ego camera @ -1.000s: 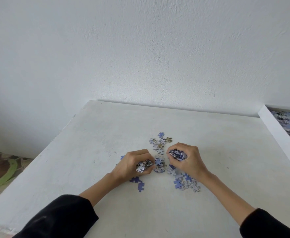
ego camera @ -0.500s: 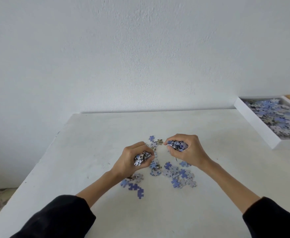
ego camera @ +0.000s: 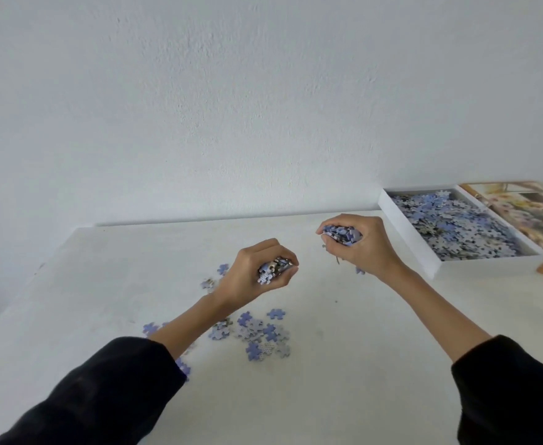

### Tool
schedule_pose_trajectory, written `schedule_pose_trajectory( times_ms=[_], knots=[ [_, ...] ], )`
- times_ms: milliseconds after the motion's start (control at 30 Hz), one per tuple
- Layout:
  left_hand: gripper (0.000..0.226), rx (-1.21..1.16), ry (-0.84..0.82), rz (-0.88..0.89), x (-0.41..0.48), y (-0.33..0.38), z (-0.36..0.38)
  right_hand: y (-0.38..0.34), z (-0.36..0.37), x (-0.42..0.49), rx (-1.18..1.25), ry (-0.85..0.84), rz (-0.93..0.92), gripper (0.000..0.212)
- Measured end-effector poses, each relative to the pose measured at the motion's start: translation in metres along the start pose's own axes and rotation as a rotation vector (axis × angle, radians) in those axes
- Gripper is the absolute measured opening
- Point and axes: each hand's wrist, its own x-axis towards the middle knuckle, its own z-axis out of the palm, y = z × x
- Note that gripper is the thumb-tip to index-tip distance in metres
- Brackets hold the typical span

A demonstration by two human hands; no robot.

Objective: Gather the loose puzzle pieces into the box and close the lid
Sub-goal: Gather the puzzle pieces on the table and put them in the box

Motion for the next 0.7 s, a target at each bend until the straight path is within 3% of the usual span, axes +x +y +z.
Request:
schedule_pose_trajectory(
  times_ms=[500,700],
  knots=[
    [0.006,-0.096,-0.011,0.063,0.151,0.049,0.189,0.119,-0.200,0.012,-0.261,0.052,0.000,0.009],
    [0.010,-0.043,-0.108,0.064,0.203,0.048,0.247,0.179,-0.230,0.020,-0.318,0.136,0.165,0.010]
  ],
)
